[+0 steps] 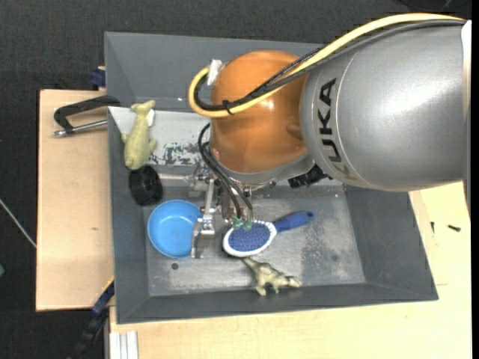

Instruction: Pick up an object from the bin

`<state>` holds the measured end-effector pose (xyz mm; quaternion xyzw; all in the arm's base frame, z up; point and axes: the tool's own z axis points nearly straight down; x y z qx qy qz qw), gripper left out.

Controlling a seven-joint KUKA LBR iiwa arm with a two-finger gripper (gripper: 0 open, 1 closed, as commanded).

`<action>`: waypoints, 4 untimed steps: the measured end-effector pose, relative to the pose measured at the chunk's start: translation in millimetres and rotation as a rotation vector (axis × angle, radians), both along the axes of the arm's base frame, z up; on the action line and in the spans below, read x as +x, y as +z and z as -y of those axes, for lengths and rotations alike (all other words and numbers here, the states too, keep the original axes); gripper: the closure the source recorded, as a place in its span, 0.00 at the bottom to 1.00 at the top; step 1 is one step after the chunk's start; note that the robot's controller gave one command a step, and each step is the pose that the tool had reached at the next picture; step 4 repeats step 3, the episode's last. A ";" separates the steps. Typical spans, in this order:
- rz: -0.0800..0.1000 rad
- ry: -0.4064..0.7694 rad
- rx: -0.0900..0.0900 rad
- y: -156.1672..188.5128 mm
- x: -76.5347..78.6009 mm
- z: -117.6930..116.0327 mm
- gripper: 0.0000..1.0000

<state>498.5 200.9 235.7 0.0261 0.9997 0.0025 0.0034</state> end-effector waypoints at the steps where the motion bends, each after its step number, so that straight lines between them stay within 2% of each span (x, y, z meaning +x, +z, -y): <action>1: 0.002 0.481 -0.003 -163.6 25.3 25.2 0.00; 2: 0.004 0.484 0.002 -159.8 25.3 21.4 1.00; 3: 0.008 0.419 -0.003 -25.4 27.9 17.5 1.00; 4: 0.008 0.419 -0.003 -25.4 27.9 17.5 1.00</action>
Offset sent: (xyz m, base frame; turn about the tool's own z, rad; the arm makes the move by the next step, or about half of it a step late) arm 0.0232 -0.0274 -0.1657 -0.4808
